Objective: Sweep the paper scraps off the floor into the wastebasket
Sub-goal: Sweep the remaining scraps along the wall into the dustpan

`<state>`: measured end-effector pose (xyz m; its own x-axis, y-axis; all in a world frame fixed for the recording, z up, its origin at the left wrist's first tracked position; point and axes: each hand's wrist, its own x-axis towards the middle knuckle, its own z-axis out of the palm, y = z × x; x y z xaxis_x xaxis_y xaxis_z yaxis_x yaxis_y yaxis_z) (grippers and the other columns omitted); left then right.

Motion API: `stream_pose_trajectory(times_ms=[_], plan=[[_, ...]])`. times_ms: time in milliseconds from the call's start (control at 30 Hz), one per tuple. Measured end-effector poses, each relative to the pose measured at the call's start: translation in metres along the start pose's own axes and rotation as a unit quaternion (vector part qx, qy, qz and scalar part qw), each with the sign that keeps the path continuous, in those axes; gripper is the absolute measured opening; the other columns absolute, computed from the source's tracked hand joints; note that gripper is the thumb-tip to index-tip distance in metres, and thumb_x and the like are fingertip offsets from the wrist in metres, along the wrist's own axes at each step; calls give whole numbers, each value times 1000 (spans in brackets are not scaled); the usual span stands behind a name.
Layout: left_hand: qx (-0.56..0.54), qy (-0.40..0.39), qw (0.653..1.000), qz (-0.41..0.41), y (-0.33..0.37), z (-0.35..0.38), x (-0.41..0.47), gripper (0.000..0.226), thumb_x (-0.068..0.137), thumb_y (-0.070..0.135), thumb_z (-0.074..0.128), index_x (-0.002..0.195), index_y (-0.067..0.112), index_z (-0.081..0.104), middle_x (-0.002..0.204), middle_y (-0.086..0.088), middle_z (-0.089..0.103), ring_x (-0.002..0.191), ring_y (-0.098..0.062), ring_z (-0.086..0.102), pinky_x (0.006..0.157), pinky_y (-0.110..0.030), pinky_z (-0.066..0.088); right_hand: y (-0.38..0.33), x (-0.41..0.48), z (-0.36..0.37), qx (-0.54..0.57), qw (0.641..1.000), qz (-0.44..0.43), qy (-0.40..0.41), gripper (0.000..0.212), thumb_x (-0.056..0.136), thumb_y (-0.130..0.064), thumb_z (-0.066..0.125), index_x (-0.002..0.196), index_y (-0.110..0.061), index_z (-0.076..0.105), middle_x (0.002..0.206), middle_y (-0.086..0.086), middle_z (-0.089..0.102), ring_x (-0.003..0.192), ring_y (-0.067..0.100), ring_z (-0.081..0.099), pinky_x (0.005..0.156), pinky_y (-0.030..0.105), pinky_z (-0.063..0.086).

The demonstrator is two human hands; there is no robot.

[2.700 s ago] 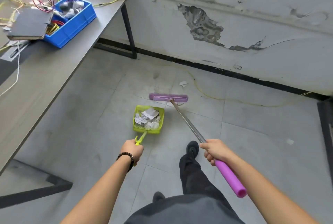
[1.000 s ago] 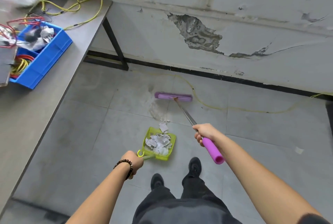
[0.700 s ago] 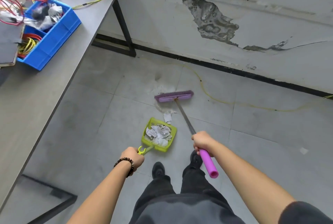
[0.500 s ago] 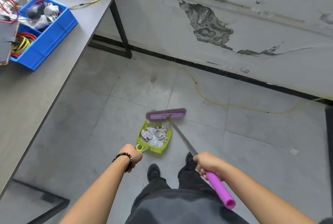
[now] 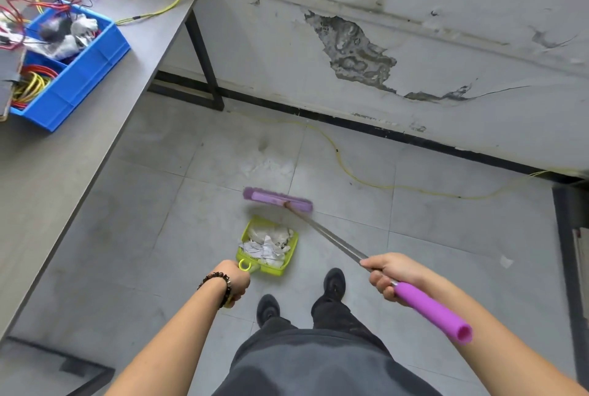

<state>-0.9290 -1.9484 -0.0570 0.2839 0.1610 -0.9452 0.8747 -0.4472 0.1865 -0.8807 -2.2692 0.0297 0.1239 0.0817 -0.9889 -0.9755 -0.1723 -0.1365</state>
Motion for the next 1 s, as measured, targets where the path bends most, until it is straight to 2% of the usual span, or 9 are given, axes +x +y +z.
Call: stream_pose_trajectory(times_ms=[100,200,333,467,567,700,867,1000], plan=[[-18,-19,1000,-9,-3,-1,-1,15,89,1,38,92,9,51,65,-12,58,40,-16,43,42,-16,33,9,23,28,-42,999,-29,12,11,99,-9,48,89,-5,49,60,7,51,34,8,46,34,19,44],[-21,-23,999,-8,-8,-1,1,14,90,4,38,92,10,50,63,-11,60,41,-16,37,42,-15,30,16,44,46,-59,998,11,25,8,94,-7,43,94,-1,48,70,10,57,37,9,47,33,17,41],[-26,1,999,20,-14,3,11,10,85,1,46,86,9,50,62,-7,40,46,-18,32,46,-20,25,32,56,58,-118,991,30,60,16,91,-7,40,76,-9,44,47,0,41,30,6,30,31,15,29],[8,7,999,31,-8,7,20,14,78,-3,43,82,7,52,53,-9,44,41,-20,35,47,-20,28,60,41,59,-171,982,46,69,12,93,-9,42,83,-7,50,45,1,43,33,9,34,34,17,32],[15,8,999,30,0,13,23,11,77,-2,45,77,9,47,52,-8,43,43,-22,36,48,-23,27,78,29,53,-127,989,67,31,19,95,-10,42,76,-10,46,42,-2,37,31,7,29,31,16,28],[43,40,996,62,7,20,13,17,88,5,51,71,5,52,69,-12,54,62,-28,52,48,-26,44,95,22,44,-68,994,83,-3,32,98,-13,43,67,-15,35,42,-6,26,29,4,22,28,14,21],[7,17,998,62,9,33,0,10,81,-2,43,77,7,45,58,-7,38,42,-18,33,49,-22,28,107,14,31,-12,997,73,-26,31,96,-15,46,67,-17,36,45,-8,25,30,2,24,28,14,23],[53,13,993,105,37,57,-19,9,84,2,42,82,11,44,62,-5,32,47,-17,28,49,-21,24,116,-9,8,60,997,42,-15,26,100,-18,44,75,-15,41,46,-8,28,30,2,27,28,13,26]])
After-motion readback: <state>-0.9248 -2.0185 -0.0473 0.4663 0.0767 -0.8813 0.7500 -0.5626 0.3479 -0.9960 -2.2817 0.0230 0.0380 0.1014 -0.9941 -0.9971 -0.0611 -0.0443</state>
